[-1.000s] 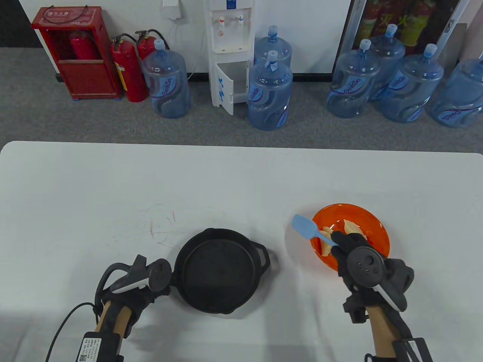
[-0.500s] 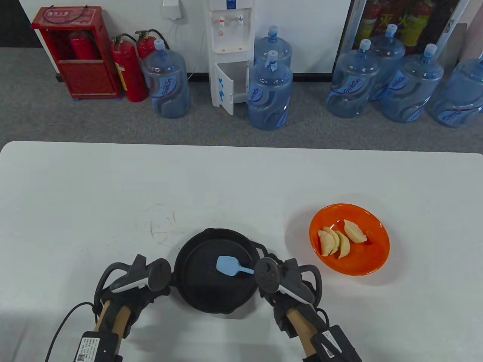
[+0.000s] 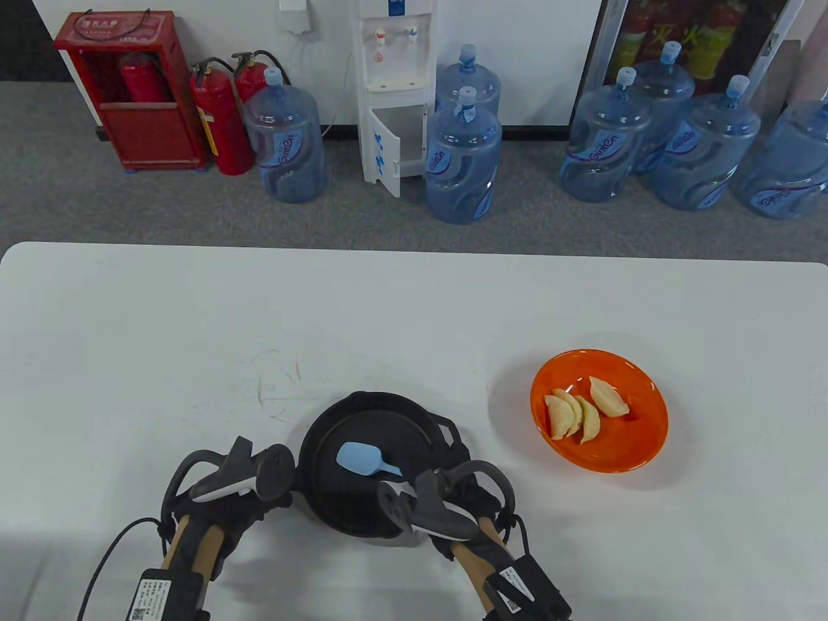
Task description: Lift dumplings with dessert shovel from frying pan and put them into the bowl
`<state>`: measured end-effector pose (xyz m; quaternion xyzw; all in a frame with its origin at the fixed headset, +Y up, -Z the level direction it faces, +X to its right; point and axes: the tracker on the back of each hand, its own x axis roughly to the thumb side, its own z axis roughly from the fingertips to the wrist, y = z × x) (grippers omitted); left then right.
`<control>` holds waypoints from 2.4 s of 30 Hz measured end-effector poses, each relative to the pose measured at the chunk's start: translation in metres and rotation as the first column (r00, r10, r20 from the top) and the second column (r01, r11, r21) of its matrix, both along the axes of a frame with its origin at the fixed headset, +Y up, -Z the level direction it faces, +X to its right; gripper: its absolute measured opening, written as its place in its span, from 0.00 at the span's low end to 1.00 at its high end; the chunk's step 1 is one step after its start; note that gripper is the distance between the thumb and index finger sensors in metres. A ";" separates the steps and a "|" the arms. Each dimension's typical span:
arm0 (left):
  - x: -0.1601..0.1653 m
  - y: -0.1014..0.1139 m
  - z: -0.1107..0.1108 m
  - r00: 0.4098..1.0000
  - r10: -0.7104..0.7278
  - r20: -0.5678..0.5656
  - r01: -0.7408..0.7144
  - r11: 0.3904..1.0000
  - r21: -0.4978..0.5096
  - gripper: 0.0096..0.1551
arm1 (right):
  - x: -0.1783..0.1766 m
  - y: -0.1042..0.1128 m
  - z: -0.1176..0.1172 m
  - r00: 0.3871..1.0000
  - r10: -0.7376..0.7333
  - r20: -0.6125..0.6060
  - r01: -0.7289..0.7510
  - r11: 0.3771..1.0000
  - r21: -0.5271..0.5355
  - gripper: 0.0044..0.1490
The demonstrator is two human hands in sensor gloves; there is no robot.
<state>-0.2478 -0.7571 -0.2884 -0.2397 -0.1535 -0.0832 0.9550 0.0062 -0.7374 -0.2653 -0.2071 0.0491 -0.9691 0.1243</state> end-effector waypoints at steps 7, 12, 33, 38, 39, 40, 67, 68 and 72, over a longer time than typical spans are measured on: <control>0.000 -0.001 0.000 1.000 -0.001 0.001 0.001 1.000 0.011 0.30 | -0.002 -0.001 0.000 1.000 -0.019 -0.009 0.019 1.000 -0.003 0.25; 0.000 -0.001 0.001 1.000 -0.005 -0.004 0.005 1.000 0.015 0.30 | -0.005 -0.003 -0.001 0.999 -0.038 -0.009 0.038 0.999 -0.025 0.25; 0.016 0.078 0.020 0.982 0.153 -0.112 -0.093 0.903 0.420 0.45 | 0.066 0.104 0.025 0.833 -0.549 0.069 0.530 0.827 0.186 0.35; 0.045 0.114 0.020 0.940 0.333 -0.081 -0.231 0.790 0.568 0.45 | 0.099 0.131 0.044 0.729 -0.685 0.027 0.638 0.693 0.336 0.36; 0.053 0.118 0.021 0.932 0.357 -0.066 -0.248 0.760 0.600 0.45 | 0.108 0.132 0.048 0.709 -0.705 0.006 0.652 0.658 0.377 0.37; 0.057 0.119 0.022 0.928 0.368 -0.057 -0.257 0.743 0.618 0.46 | 0.113 0.131 0.050 0.705 -0.710 -0.002 0.652 0.646 0.398 0.37; 0.046 0.050 0.020 0.953 0.248 -0.171 -0.117 0.828 0.548 0.48 | 0.155 0.041 0.025 0.807 -0.528 0.266 0.447 0.839 0.309 0.47; 0.046 0.049 0.020 0.953 0.249 -0.173 -0.117 0.828 0.548 0.48 | 0.155 0.041 0.025 0.807 -0.529 0.263 0.449 0.838 0.310 0.48; 0.045 0.049 0.020 0.950 0.257 -0.174 -0.125 0.829 0.545 0.48 | 0.154 0.040 0.025 0.808 -0.531 0.255 0.451 0.837 0.310 0.48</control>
